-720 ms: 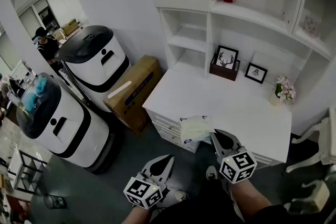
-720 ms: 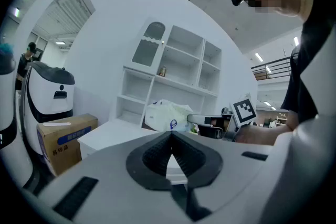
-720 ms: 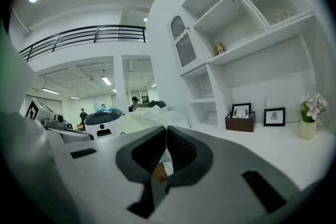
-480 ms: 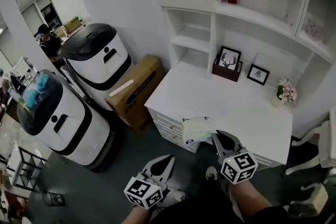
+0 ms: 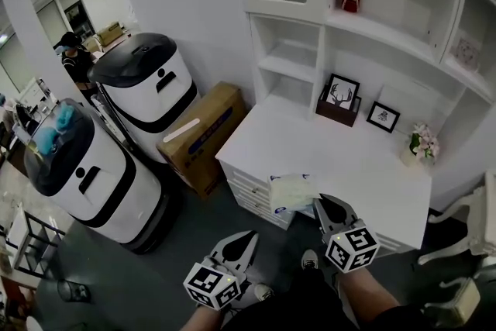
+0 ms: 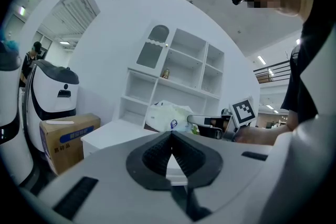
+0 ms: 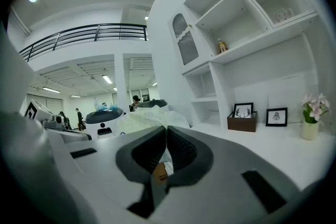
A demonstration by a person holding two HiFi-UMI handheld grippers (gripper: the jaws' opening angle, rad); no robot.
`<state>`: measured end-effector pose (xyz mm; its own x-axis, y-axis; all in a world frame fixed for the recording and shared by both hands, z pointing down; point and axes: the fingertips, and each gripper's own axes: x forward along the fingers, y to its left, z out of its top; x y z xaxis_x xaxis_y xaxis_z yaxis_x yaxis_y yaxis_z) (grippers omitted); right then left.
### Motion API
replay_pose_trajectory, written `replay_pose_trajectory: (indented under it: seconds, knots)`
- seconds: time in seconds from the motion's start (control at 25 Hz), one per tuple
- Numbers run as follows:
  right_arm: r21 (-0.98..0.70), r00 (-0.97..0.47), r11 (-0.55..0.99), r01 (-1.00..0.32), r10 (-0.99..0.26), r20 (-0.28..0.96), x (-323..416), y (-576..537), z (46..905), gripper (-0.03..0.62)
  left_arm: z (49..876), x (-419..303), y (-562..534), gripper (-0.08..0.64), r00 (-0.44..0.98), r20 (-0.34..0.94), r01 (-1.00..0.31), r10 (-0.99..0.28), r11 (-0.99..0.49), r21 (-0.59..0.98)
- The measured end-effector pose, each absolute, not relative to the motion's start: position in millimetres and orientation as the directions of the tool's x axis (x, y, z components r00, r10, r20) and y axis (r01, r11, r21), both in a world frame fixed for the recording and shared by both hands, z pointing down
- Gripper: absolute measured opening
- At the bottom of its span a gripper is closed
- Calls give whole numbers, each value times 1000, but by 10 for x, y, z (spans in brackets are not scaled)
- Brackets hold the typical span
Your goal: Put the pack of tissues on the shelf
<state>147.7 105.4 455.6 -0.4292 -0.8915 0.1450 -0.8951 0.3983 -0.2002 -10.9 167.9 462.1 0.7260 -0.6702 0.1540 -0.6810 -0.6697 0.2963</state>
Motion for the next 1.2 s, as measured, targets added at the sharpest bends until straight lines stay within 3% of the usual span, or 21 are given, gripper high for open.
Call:
replay_pose_trajectory:
  seconds: [1.2]
  knots:
    - [-208,-453,421,-883,-881,140,1131,895,4511,6,4632,-526,1712,5,689,153,-714,-709,-627,311]
